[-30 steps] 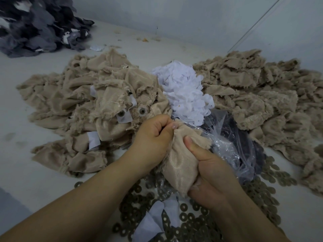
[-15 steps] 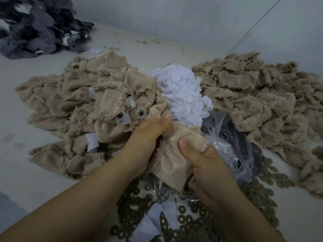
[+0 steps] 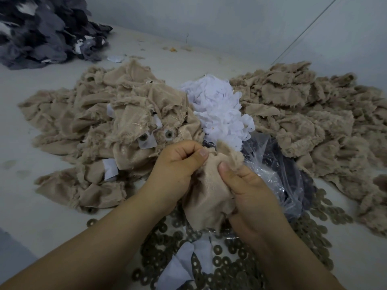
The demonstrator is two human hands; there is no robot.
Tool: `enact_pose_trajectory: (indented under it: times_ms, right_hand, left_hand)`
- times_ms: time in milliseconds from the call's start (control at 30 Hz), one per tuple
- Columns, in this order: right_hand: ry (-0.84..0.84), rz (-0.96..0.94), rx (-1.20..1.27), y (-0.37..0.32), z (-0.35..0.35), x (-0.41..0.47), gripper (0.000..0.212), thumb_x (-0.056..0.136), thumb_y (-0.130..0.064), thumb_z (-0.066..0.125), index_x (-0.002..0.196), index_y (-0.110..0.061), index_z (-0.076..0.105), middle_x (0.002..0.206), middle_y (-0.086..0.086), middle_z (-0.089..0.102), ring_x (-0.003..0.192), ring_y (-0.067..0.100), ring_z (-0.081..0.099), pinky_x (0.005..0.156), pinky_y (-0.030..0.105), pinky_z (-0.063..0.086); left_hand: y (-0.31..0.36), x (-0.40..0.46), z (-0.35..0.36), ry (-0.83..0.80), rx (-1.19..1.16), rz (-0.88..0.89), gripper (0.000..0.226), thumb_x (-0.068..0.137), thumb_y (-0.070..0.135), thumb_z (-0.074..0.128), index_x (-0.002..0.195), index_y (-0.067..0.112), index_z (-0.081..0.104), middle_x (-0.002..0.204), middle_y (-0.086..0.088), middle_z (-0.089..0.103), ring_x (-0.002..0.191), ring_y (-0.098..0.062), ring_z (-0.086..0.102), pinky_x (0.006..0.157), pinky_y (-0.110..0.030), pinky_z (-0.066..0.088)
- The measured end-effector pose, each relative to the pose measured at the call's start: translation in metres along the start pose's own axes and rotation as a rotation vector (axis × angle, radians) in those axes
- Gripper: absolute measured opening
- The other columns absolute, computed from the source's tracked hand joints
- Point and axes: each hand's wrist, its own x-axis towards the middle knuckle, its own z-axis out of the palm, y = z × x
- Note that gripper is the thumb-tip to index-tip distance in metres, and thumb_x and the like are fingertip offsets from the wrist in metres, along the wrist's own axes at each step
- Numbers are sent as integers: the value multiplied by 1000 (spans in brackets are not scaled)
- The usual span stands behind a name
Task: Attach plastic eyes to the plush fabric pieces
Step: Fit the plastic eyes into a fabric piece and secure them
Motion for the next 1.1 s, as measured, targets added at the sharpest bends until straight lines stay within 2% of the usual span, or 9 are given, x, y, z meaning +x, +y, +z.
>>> enact_pose_trajectory:
  times_ms: [100,233,300,367,667,800,900,967,1100]
  right_hand:
    - [-27,-12,25,0,0,1,34,85,-15,60,115,-4,72,114,21,73,104,31,72,91,38,58]
    - [7,24,-12,-3,-1,0,41,79,-13,63,117,2,69,113,25,71,108,36,68,94,42,56]
    - [42,26,-35,-3,-3,-2,45,77,-22,69,115,1,70,115,26,70,114,38,65,103,51,50]
    - [38,8,-52,-3,-3,-3,43,82,-31,69,113,-1,72,116,25,71,114,37,66,107,52,46]
    - [14,-40,8,0,3,-3,33,84,-28,60,102,-6,77,110,20,74,104,31,72,93,42,57]
    - [0,-76,-43,0,3,-4,32,89,-29,58,105,-9,77,111,18,74,105,30,72,90,40,59]
    - [15,-108,-112,0,1,-4,32,88,-31,60,104,-9,77,110,18,74,105,31,72,90,41,59]
    - [32,-131,-176,1,0,-4,32,87,-33,61,104,-11,77,108,17,75,105,32,72,93,45,57]
    - [57,-202,-299,2,-1,-4,27,84,-32,65,100,-15,78,103,13,77,100,30,73,89,43,58]
  left_hand:
    - [-3,-1,3,28,-15,16,23,91,15,61,70,7,62,64,-10,44,62,-21,37,60,-32,36]
    - [-3,-3,4,-3,26,37,22,86,22,58,65,20,64,60,-4,47,59,-17,40,58,-28,37]
    - [-3,-3,4,-45,72,64,24,87,21,57,64,23,64,59,2,49,57,-11,43,56,-23,38]
    - [-3,-3,5,-68,83,80,25,88,20,57,65,24,64,59,5,51,56,-7,44,55,-20,40]
    - [-7,-2,6,-50,-99,7,26,88,22,57,63,23,63,60,2,48,57,-10,43,56,-22,41]
    - [-7,-2,3,-54,-80,31,24,87,27,62,64,20,60,62,-1,45,60,-14,40,59,-27,37]
    - [-6,-4,1,-92,-24,69,19,80,33,69,66,22,62,63,1,50,60,-11,45,56,-23,41]
    - [-6,-5,2,-90,-6,74,21,82,28,70,64,24,61,61,3,49,58,-9,45,54,-21,41]
    - [-5,-5,3,-36,70,117,30,86,23,62,65,4,53,62,-9,41,58,-18,38,55,-30,36]
